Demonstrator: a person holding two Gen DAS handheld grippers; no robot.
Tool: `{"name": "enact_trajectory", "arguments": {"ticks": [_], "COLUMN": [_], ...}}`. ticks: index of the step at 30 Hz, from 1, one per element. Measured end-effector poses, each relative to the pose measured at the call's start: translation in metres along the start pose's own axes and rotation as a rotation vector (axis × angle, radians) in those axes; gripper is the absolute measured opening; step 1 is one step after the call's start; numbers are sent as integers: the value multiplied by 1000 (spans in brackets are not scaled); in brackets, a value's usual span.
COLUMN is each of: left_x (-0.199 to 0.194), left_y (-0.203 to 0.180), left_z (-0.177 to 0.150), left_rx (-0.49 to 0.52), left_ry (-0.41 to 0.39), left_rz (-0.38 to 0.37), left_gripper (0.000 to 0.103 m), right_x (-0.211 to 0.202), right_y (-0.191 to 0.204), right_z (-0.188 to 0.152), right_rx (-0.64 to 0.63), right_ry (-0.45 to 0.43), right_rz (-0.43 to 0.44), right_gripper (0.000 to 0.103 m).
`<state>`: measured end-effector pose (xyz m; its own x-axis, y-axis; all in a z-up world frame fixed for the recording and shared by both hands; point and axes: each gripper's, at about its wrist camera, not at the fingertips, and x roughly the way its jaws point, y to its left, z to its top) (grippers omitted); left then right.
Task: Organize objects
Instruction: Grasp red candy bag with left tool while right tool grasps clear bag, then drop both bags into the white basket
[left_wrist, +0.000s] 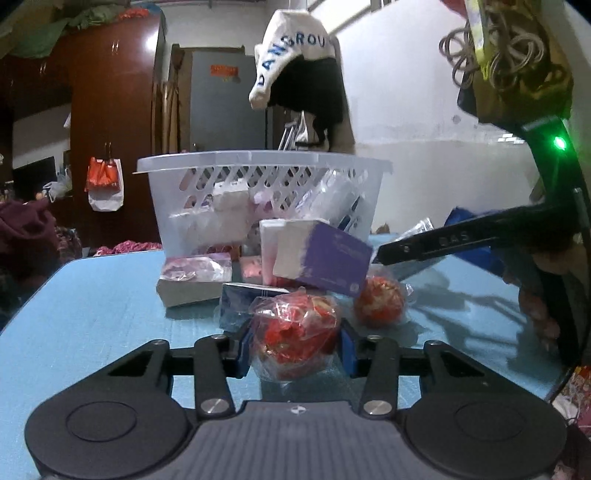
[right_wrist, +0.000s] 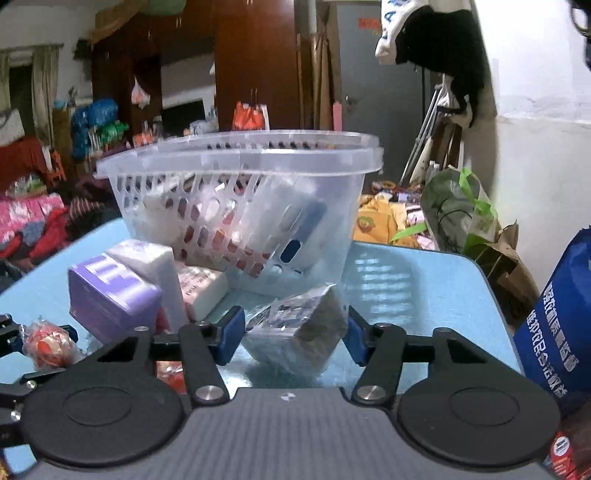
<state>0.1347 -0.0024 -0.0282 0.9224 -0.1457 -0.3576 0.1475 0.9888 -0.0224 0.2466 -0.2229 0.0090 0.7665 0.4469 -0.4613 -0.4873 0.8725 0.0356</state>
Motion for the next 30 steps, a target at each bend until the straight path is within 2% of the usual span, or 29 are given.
{"name": "enact_trajectory", "arguments": {"ticks": [1, 3, 6, 9, 14, 18, 21, 30], "left_x": [-1, -2, -7, -13, -23, -30, -35, -30], "left_y": [2, 6, 10, 13, 25, 39, 48, 57], "left_z": [0, -1, -2, -4, -11, -10, -9, -12], "left_rx": [-8, -19, -21, -19, -42, -77, -109, -141], "left_ry": [-7, -26, -68, -96, -131, -155, -181, -164], "left_rz": [-6, -15, -17, -20, -28, -69, -54, -50], "left_gripper": [49, 49, 49, 49, 49, 49, 49, 49], "right_x": [-4, -11, -18, -14, -20, -26, -29, -33], "right_y": [-1, -5, -11, -13, -12, -18, -18, -18], "right_z": [-2, -5, -8, -14, -18, -21, -23, -25], "right_rx": [9, 45, 76, 87, 84, 121, 122, 126], "right_ry": [-14, -36, -77, -66, -119, -165, -199, -250], "right_rz": [8, 45, 73, 98, 95, 90, 80, 84], "right_gripper": [58, 44, 44, 44, 44, 44, 44, 44]}}
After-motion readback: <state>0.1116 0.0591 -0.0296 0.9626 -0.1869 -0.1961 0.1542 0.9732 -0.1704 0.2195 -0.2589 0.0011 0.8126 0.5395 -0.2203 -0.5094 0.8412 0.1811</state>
